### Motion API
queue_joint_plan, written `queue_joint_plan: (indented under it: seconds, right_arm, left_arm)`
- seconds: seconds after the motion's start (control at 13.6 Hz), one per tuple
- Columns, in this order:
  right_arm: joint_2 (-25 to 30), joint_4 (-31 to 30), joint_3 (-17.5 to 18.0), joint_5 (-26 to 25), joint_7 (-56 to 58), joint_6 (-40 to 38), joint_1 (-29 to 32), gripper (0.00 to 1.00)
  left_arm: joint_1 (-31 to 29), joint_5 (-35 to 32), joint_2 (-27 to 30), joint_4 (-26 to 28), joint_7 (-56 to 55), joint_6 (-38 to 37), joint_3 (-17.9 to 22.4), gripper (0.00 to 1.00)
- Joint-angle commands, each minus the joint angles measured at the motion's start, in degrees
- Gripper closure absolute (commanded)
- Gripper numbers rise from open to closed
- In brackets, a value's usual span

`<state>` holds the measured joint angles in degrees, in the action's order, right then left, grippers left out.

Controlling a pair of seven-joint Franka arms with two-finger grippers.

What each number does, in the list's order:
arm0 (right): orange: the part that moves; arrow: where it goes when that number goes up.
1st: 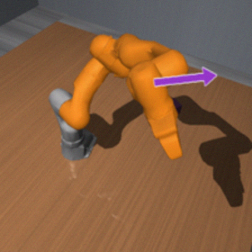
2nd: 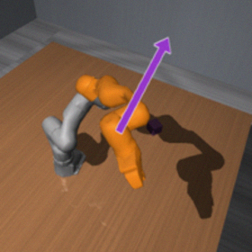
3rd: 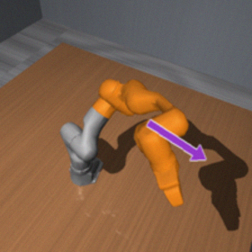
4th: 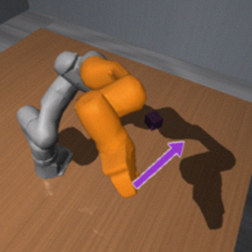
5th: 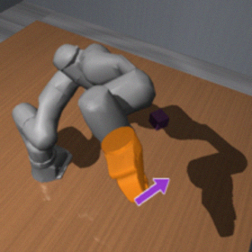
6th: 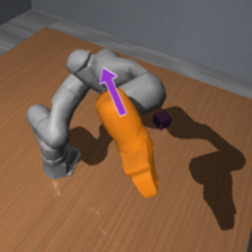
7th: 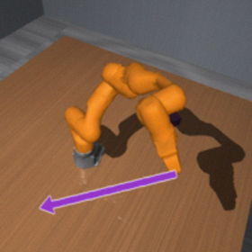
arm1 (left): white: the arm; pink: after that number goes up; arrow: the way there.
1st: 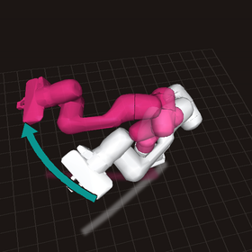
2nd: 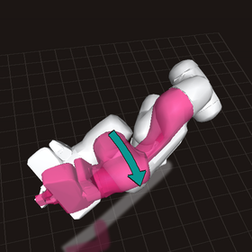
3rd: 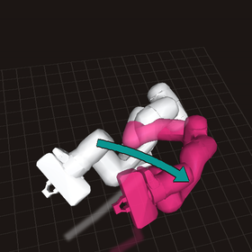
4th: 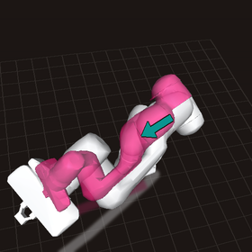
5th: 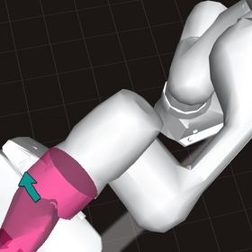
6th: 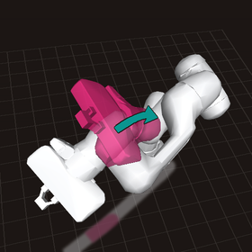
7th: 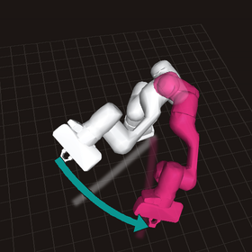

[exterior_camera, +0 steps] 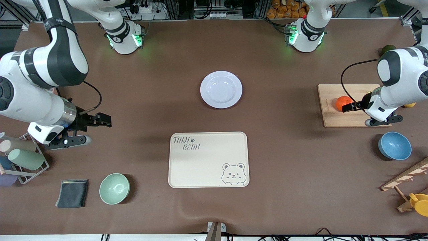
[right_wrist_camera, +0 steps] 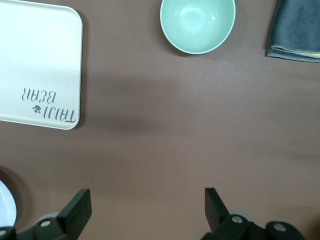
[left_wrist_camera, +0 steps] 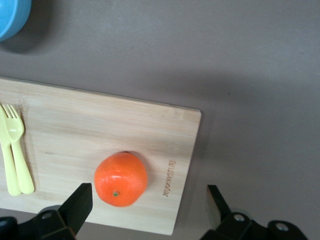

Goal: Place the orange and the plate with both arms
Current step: 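Lower the left gripper over the orange and close on it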

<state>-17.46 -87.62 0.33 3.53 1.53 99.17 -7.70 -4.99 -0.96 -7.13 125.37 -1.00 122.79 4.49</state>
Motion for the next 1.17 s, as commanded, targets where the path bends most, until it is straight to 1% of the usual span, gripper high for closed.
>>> queue_joint_plan:
  seconds: [0.0, 0.22, 0.29, 0.44, 0.59, 0.73, 0.95, 1.1]
  right_arm:
    - [-0.38, 0.61, -0.24, 0.42, 0.23, -1.43, -0.21, 0.0]
    - [1.19, 0.7, -0.07, 0.69, 0.14, -7.48, -0.21, 0.0]
    - [1.9, 0.78, -0.06, 1.91, 0.14, -8.81, -0.21, 0.0]
    - [2.08, 0.7, -0.15, 5.94, 0.23, -10.31, 0.05, 0.0]
    - [2.17, 0.87, -0.07, 7.63, 0.31, -11.8, -0.3, 0.0]
    - [2.43, 1.13, 0.02, 7.63, 0.4, -12.07, -0.74, 0.0]
    - [2.08, 1.05, -0.06, 7.37, 0.31, -11.55, -1.7, 0.0]
    - [1.47, 0.87, -0.15, 7.28, 0.31, -9.27, -1.62, 0.0]
  left_arm:
    - [-0.81, -1.06, -0.52, 1.98, 0.03, 2.53, -0.27, 0.0]
    - [-2.39, -1.06, -0.96, 3.65, 0.12, 3.86, -0.27, 0.0]
    - [-2.39, -1.06, -1.13, 3.92, 0.12, 3.94, -0.27, 0.0]
    - [-2.39, -1.32, -2.18, 4.1, 0.12, 3.94, -0.18, 0.0]
    - [-3.09, -1.68, -2.63, 4.1, 0.2, 3.86, -0.18, 0.0]
    - [-3.19, -1.76, -3.94, 4.18, 0.29, 3.94, -0.18, 0.0]
    - [-3.27, -4.14, -5.26, 4.1, 0.12, 4.82, -0.1, 0.0]
    - [-4.93, -4.23, -5.7, 4.1, 0.12, 5.17, -0.27, 0.0]
